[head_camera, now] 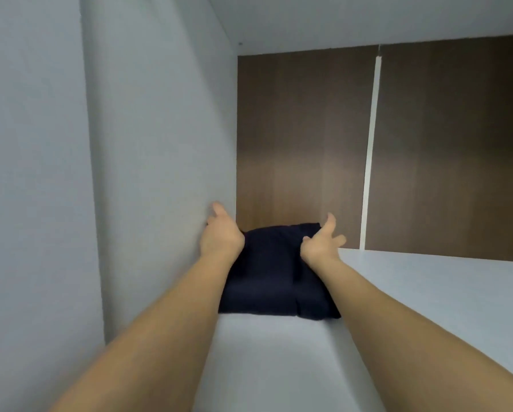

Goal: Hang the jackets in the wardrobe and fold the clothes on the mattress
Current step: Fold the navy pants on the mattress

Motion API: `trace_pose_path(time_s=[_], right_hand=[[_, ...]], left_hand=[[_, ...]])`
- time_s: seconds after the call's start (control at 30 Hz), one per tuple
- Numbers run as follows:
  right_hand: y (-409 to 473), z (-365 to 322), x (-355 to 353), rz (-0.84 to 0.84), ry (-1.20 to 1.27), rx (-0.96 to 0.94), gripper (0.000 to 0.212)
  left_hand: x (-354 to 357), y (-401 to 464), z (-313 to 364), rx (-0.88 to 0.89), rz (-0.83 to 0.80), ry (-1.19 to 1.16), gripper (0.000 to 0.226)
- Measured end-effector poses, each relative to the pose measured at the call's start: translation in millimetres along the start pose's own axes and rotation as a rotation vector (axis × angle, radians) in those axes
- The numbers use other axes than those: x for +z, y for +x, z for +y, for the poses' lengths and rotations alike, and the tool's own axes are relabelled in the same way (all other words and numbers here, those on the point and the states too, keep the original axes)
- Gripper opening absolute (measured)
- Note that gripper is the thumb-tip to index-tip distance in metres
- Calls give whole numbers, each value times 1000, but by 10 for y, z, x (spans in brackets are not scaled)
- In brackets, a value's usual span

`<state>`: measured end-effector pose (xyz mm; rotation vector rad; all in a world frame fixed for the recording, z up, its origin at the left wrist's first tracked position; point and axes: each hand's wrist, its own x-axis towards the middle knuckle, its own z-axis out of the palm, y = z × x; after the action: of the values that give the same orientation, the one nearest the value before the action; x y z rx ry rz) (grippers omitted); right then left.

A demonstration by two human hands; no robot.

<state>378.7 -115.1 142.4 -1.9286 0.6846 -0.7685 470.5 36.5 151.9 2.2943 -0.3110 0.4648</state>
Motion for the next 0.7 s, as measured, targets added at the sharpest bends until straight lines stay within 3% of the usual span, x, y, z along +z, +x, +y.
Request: trace_pose_path(time_s=[0.07,0.13,0.2,0.3,0.7], right_hand=[[201,145,207,-107,-360,-25,64],[400,197,337,-122,-606,-17,61],[577,210,440,-143,-734,-30,66],[873,265,581,-227,-717,53,68],[1658,394,855,-346,-801,-3,40]], left_hand=[[326,65,-127,282,79,349,56],[532,251,-171,483,42,528,41],[619,460,-196,456,-75,497,32],[734,780,-251,416,-204,476,28],[1126,1329,-234,348,-267,413,36]])
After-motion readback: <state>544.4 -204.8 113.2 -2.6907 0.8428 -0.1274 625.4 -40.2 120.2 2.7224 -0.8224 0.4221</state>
